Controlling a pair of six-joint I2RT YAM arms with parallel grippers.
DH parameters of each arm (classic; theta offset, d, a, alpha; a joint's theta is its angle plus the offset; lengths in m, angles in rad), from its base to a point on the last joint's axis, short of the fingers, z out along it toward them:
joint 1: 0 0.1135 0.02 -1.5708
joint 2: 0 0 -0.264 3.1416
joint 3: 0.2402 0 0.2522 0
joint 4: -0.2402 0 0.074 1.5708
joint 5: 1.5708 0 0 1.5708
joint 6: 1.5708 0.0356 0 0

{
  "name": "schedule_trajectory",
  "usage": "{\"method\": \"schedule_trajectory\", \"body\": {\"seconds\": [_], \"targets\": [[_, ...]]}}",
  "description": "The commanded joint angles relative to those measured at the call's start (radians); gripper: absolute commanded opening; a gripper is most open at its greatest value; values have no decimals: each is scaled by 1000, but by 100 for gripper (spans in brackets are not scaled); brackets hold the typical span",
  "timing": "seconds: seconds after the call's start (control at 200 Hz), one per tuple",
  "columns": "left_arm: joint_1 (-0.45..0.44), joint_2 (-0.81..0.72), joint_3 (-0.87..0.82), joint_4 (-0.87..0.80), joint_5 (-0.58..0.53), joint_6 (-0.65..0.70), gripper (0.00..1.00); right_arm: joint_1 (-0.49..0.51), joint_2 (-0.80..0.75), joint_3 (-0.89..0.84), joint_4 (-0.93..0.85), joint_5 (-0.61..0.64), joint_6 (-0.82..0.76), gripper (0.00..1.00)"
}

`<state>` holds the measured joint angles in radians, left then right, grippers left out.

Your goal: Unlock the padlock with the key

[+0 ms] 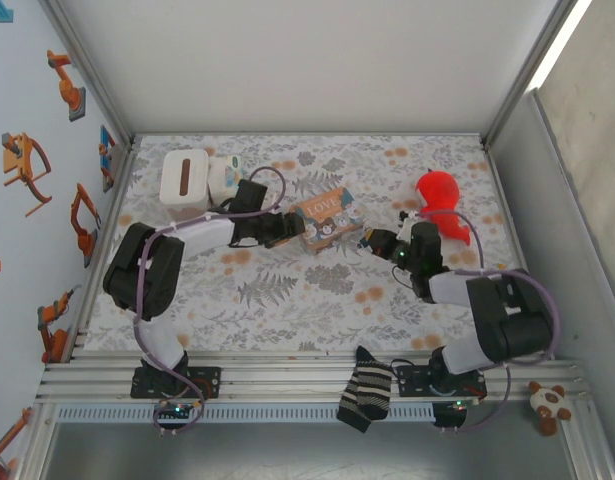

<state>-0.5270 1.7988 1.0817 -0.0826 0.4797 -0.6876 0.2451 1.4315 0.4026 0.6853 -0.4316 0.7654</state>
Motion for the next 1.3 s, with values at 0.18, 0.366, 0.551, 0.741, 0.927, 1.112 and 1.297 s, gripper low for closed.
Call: {"method": "schedule_trajectory", "body": {"seconds": [0.18,0.366,0.551,0.741,0.927,1.112,1.297], "targets": [[66,-302,-80,-89,-176,140,67,16,-331,193,-860,-113,-303,0],[88,-471,-174,-93,-334,199,69,106,-319,229,-1025,-145,-317,0],[103,-598,-241,-130,-458,232,70,246,-166,225,-920,-145,-245,0],[115,-704,-294,-159,-548,248,72,311,20,237,-799,-162,-182,0],[123,-768,-315,-187,-602,263,74,315,72,246,-772,-135,-169,11],[131,-830,-324,-204,-682,289,77,313,-22,304,-959,7,-253,38],[137,-909,-337,-201,-808,311,82,267,-201,387,-1171,197,-364,47]]}}
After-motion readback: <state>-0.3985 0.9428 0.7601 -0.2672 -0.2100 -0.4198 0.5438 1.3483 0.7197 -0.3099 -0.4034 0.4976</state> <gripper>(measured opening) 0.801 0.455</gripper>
